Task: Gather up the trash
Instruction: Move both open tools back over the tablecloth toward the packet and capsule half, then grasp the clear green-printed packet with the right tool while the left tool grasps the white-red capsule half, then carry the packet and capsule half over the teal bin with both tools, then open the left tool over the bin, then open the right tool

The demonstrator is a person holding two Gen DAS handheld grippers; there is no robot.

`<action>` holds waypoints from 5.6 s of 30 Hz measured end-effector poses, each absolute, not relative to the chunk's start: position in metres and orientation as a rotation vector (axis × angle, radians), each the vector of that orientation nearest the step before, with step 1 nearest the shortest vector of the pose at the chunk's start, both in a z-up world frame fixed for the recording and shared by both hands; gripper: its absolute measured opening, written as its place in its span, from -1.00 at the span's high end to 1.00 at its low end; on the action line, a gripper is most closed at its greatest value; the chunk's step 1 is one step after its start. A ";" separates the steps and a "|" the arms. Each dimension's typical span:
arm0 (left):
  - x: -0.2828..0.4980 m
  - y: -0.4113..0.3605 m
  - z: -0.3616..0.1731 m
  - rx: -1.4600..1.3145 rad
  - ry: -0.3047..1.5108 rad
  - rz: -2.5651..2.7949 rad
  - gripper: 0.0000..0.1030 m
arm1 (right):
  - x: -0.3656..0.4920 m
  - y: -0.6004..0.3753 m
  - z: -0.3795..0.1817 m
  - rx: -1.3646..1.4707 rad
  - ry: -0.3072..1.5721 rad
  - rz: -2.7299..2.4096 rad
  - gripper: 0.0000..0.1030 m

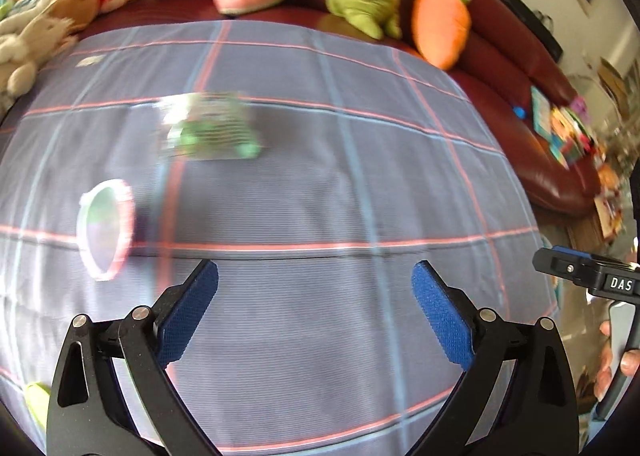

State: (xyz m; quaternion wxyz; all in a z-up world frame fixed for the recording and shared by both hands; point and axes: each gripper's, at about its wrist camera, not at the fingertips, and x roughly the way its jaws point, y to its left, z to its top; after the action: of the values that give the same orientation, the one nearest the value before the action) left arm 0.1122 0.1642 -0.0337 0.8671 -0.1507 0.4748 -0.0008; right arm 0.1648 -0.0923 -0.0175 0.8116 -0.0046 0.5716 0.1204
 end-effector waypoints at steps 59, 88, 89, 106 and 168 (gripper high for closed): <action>0.113 0.351 -0.055 -0.489 0.944 0.245 -0.05 | 0.275 0.224 -0.079 -0.159 1.359 0.691 0.05; 0.133 0.150 -0.015 -0.312 0.942 -0.079 -0.05 | 0.215 -0.022 -0.015 0.048 1.232 0.483 0.04; 0.135 0.137 -0.014 -0.301 0.945 -0.097 -0.05 | 0.213 -0.035 -0.014 0.061 1.229 0.473 0.03; 0.160 -0.052 -0.019 -0.094 1.016 -0.316 -0.05 | 0.167 -0.283 -0.015 0.303 1.133 0.259 -0.02; 0.191 -0.374 -0.081 0.225 1.137 -0.719 -0.73 | 0.108 -0.565 -0.044 0.591 1.054 -0.160 -0.12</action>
State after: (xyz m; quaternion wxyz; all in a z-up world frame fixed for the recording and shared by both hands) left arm 0.1912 -0.3736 -0.0813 0.7763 0.1039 0.5255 -0.3322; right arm 0.1077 -0.5647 -0.0437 0.8199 0.2777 0.4949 -0.0752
